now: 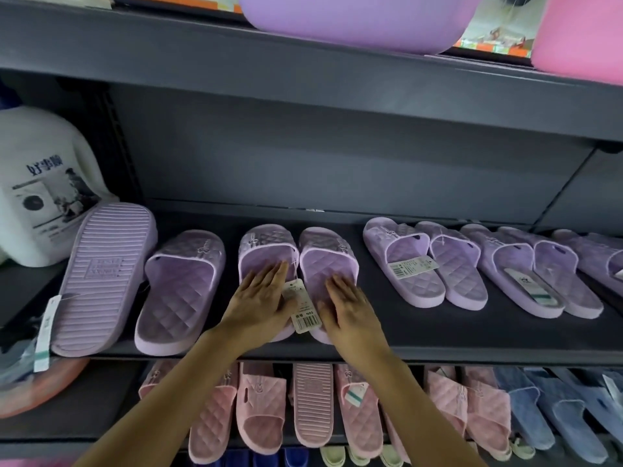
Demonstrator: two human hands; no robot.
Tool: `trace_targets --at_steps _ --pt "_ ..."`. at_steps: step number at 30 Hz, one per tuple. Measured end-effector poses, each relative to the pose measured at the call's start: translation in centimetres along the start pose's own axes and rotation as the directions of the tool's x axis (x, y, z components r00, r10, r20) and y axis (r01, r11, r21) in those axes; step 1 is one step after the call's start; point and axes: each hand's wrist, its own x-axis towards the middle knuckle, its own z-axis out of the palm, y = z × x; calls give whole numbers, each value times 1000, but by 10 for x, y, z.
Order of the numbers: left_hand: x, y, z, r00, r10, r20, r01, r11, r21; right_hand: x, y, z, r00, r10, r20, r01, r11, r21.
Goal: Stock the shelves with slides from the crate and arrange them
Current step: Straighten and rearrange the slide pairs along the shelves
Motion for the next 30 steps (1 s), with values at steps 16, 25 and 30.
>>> trace_targets --at_steps 16,25,30 --pt "51 28 14 969 -89 -231 71 994 -86 40 35 6 996 71 46 -73 996 46" --pt "59 25 16 962 -82 -261 59 994 -95 47 34 8 994 110 -3 -110 993 46" --pt "58 23 12 977 -63 -202 52 997 -57 46 35 5 996 81 43 -82 996 32"
